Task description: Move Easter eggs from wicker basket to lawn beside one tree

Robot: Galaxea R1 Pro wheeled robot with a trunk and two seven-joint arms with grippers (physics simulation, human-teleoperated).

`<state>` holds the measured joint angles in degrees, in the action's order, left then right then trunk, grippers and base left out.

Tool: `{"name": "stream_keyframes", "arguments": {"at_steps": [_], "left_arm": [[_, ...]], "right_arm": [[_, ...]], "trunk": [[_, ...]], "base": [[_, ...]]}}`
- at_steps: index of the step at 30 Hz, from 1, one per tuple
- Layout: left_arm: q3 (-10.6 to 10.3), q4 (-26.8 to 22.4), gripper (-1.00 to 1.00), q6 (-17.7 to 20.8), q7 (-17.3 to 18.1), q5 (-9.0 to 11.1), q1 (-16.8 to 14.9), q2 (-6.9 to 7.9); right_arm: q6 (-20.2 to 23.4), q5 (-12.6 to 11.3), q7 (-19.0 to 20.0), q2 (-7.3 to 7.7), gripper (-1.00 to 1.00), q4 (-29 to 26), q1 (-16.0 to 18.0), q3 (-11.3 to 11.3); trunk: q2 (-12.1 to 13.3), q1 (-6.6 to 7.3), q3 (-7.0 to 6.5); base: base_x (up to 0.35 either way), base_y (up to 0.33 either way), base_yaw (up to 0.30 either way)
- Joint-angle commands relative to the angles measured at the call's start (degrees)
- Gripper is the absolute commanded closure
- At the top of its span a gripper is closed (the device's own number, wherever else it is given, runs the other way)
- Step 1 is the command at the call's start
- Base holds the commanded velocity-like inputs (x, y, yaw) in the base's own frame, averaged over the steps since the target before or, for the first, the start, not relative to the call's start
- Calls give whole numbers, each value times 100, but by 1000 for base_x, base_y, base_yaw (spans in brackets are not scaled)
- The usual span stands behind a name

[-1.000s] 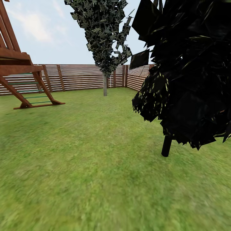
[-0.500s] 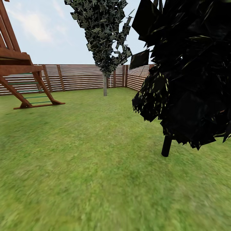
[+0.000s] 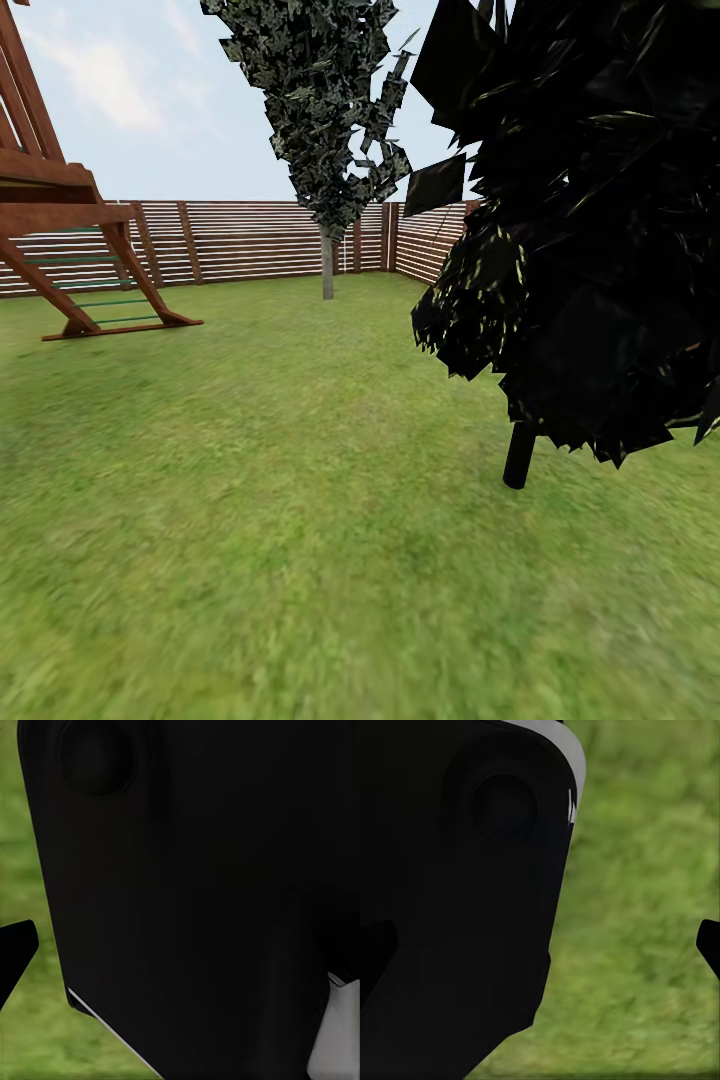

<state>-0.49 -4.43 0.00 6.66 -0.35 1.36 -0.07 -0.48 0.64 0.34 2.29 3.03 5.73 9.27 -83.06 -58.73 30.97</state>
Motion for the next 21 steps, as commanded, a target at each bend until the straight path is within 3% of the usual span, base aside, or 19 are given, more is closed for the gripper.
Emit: {"name": "stream_keyframes", "arguments": {"at_steps": [1, 21], "left_arm": [[-4, -13, -100, 0, 11, -5, 5, 1], [-4, -12, -100, 0, 10, -5, 5, 3]], "right_arm": [[-5, 7, 4, -1, -100, 13, 8, 31], [-5, 7, 4, -1, -100, 13, 8, 31]], "trunk": [[-2, 0, 4], [-2, 0, 4]], "base": [[0, 0, 0], [0, 0, 0]]}}
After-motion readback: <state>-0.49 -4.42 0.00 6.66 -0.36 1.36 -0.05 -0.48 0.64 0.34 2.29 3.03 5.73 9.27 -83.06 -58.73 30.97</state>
